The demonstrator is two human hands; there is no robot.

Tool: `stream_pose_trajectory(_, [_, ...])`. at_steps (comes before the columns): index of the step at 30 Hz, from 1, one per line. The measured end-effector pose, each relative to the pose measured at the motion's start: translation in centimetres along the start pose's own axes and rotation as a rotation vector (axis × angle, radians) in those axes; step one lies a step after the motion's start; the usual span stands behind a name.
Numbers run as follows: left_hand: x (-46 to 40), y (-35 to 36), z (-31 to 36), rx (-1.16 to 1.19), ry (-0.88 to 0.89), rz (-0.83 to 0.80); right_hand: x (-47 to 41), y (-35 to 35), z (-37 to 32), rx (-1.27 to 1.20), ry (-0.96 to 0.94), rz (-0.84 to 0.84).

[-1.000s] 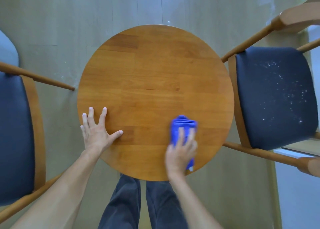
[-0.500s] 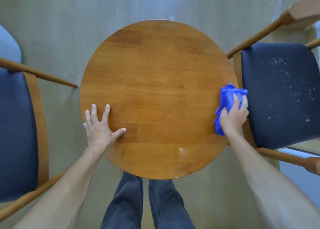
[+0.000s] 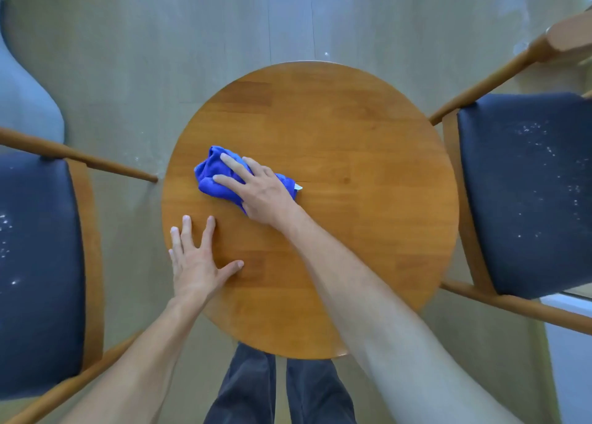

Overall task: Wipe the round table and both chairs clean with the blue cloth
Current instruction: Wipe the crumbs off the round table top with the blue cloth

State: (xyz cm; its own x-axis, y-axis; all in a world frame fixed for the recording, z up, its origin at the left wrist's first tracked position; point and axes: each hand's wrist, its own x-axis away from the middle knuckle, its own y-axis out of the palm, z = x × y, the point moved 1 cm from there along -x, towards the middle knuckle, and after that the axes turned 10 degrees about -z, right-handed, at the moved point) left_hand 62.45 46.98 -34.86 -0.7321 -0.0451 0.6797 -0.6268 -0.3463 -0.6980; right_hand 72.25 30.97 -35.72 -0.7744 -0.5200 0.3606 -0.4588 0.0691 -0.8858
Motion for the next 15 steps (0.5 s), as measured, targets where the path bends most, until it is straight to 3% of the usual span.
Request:
stream_pose_trajectory(3, [0.0,-0.2,-0.1,-0.015,0.006,0.003,0.6,-1.4,5.2,-0.043,0.166,0.094])
stream_pose_trajectory(8, [0.1,-0.2,0.0,-0.024,0.014,0.012,8.4,-4.2,19.0,-0.299,0.904,0.305])
stream_pose_trajectory(11, [0.0,0.1,0.0,-0.037,0.004,0.011,11.4,-4.0,22.3,-0.537,1.256,0.426])
stream_pose_trajectory(13, [-0.1,0.2,0.0,-0.045,0.003,0.004,9.7,-4.3,22.0,-0.587,1.377,0.491])
stream_pose_trajectory(15, [-0.1,0.2,0.0,-0.059,0.005,0.000,6.1,-5.1,20.6,-0.536,1.296,0.465])
